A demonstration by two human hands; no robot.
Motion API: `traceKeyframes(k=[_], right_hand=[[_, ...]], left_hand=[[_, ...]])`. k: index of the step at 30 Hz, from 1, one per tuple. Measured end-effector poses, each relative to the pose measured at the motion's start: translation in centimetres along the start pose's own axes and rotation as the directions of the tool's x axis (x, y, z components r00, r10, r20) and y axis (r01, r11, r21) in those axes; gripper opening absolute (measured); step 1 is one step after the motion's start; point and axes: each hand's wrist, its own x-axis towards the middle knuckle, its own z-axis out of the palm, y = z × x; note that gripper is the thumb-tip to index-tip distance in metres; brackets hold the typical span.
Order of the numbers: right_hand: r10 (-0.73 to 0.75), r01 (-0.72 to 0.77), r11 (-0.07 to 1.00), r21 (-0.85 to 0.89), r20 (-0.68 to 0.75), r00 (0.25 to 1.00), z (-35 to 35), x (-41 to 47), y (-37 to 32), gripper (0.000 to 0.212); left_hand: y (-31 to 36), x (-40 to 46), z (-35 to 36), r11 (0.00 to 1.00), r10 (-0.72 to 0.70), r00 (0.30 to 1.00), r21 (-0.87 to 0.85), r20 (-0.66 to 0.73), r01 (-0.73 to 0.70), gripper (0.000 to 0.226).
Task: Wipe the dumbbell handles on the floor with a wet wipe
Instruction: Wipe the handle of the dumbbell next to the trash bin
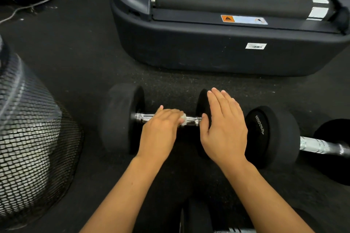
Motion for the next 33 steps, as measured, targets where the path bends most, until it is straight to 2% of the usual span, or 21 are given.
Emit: traceKeyframes(k=[5, 9, 11, 16, 20, 24, 29, 33], right_hand=[[-0.002, 0.002, 1.000, -0.007, -0.011, 1.000, -0.1, -0.4, 0.0, 0.050], [-0.008, 0.008, 1.000, 0.000, -0.006, 1.000, -0.2, -0.2, -0.1, 0.051], [-0.003, 0.003, 1.000, 0.002, -0.007, 1.000, -0.1, -0.2, -0.1, 0.051], [-0.008, 0.008, 1.000, 0.000, -0.010, 1.000, -0.1, -0.2, -0.1, 0.050], [-0.009, 0.009, 1.000, 0.002, -0.013, 1.000, -0.1, -0.1, -0.1, 0.050], [-0.013, 0.013, 1.000, -0.003, -0.015, 1.000, -0.1, -0.3, 0.0, 0.050], [-0.010, 0.010, 1.000, -0.008, -0.013, 1.000, -0.1, -0.1, -0.1, 0.050], [-0.009, 0.009, 1.000, -0.024, 0.000, 1.000, -0.2, -0.2, 0.0, 0.050]], left_hand=[[0.5, -0.3, 0.8, 0.994, 0.108, 0.994, 0.019, 0.021, -0.109, 0.024], [-1.4, -1.6, 0.0, 1.000, 0.002, 0.994, -0.004, -0.106, -0.003, 0.024], [-1.4, -2.3, 0.3, 0.999, -0.044, 0.991, 0.005, -0.127, 0.045, 0.025], [-1.4, -1.5, 0.7, 0.999, 0.038, 0.996, -0.007, -0.086, -0.039, 0.028], [-1.3, -2.8, 0.7, 0.995, -0.098, 0.978, -0.047, -0.185, 0.091, 0.029], [-1.1, -2.0, 1.1, 0.998, -0.015, 0.989, -0.057, -0.149, 0.006, 0.023], [-1.0, -2.3, 0.7, 0.990, -0.137, 0.968, -0.069, -0.211, 0.125, 0.023], [0.2, -1.6, 1.2, 0.998, -0.037, 0.990, -0.057, -0.136, 0.030, 0.026]])
